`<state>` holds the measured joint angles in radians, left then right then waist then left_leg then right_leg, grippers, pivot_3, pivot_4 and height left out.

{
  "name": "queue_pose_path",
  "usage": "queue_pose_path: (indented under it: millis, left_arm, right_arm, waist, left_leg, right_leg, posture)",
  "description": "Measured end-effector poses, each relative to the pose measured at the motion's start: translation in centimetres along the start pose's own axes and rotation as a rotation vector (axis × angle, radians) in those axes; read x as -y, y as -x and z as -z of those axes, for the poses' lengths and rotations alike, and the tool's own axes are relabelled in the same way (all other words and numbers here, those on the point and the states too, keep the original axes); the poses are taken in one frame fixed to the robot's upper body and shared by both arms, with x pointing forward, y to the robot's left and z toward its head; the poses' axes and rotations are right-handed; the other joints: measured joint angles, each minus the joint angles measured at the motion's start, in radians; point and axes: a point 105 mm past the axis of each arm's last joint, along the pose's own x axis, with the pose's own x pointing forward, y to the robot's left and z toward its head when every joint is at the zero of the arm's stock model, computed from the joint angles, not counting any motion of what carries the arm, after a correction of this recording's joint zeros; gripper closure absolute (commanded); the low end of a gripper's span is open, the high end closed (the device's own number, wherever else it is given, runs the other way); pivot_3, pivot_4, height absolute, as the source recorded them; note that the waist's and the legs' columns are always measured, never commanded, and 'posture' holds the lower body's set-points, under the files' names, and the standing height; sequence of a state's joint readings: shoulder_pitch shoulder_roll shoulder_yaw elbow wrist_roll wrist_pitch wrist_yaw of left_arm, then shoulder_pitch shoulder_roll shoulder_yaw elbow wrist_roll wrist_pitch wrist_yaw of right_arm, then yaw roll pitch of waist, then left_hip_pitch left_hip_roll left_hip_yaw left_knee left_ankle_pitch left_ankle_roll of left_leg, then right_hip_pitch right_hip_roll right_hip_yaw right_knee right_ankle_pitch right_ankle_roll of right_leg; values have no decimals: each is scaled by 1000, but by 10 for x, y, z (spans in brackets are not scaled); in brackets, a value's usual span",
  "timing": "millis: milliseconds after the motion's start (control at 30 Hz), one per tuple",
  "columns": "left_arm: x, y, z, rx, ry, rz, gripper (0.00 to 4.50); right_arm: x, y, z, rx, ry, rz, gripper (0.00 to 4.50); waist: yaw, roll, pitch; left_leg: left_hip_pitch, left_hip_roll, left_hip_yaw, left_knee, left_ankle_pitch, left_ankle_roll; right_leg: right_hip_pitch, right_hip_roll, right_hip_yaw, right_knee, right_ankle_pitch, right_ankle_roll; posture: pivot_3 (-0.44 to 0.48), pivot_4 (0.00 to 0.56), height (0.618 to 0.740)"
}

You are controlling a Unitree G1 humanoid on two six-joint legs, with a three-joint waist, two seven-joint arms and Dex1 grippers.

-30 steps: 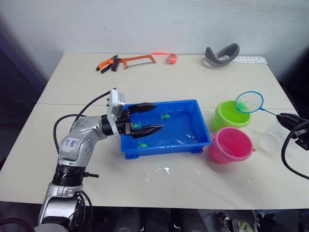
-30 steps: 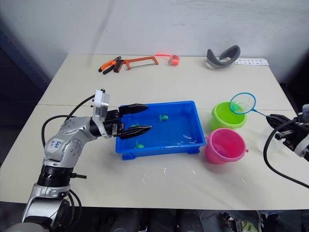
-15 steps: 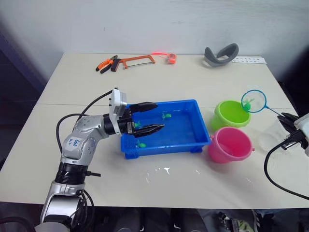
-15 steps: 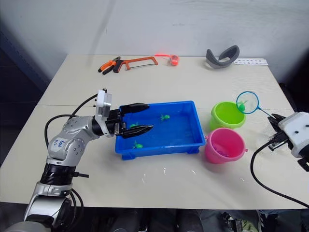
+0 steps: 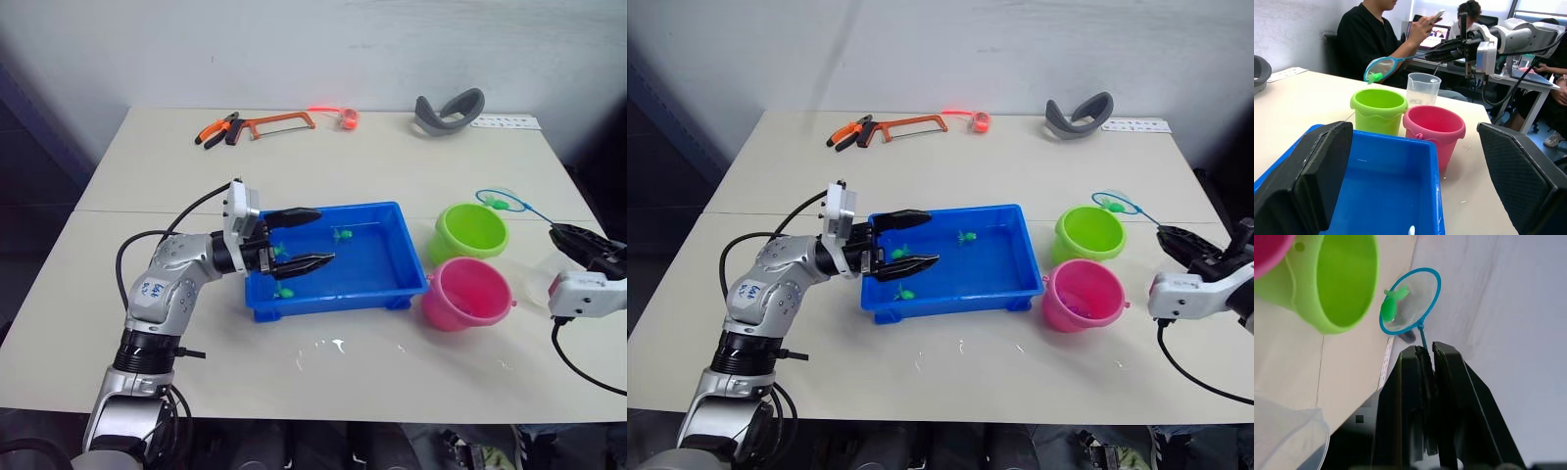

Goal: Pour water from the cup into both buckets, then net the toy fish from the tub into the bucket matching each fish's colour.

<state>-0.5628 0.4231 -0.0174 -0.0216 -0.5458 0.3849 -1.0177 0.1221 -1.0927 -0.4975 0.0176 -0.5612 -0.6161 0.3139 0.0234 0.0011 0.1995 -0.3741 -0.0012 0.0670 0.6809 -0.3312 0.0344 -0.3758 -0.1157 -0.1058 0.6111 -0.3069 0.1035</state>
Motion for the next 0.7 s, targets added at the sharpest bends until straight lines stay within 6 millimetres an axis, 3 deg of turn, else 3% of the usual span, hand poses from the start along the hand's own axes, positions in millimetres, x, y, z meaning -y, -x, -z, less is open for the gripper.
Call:
queue_pose_path:
  millis: [133, 367, 467, 533, 600, 700]
  left_arm:
    - [-1, 1, -2, 3, -20, -4, 78]
    - [-4, 15, 0, -11, -35, -39, 78]
    - [-5, 27, -1, -15, -47, -57, 78]
    - [-6, 38, -2, -14, -61, -73, 78]
    - [-11, 53, -4, -23, -77, -110, 78]
    - [-18, 83, -7, -54, -95, -193, 78]
  right_arm:
    - [-6, -4, -9, 71, 72, 18, 4500]
    - [-3, -5, -2, 73, 79, 38, 4500]
    - [9, -8, -2, 71, -177, 135, 4500]
    - [18, -13, -11, 122, -444, 152, 4500]
    - [28, -19, -26, 209, -703, 140, 4500]
    - [37, -29, -56, 338, -998, -31, 4500]
  waist:
    - [-1, 0, 0]
    - [-1, 0, 0]
    - [-3, 0, 0]
    - [-9, 0, 0]
    - [-14, 0, 0]
    - [-22, 0, 0]
  left_leg:
    - [0, 0, 0, 0, 0, 0]
    - [0, 0, 0, 0, 0, 0]
    - [0, 1, 0, 0, 0, 0]
    - [0, 3, 0, 0, 0, 0]
    - [1, 4, -1, 0, 0, 0]
    - [1, 5, -2, 0, 0, 0]
  right_leg:
    - [0, 0, 0, 0, 0, 0]
    - [0, 0, 0, 0, 0, 0]
    - [0, 0, 0, 1, 0, 0]
    - [1, 0, 0, 1, 0, 0]
    - [1, -1, 0, 3, 0, -1]
    - [1, -2, -1, 3, 0, -2]
  posture:
    - [0, 150, 740]
    - [0, 150, 740]
    - [0, 150, 740]
    - [0, 150, 740]
    - [0, 150, 740]
    - [0, 150, 740]
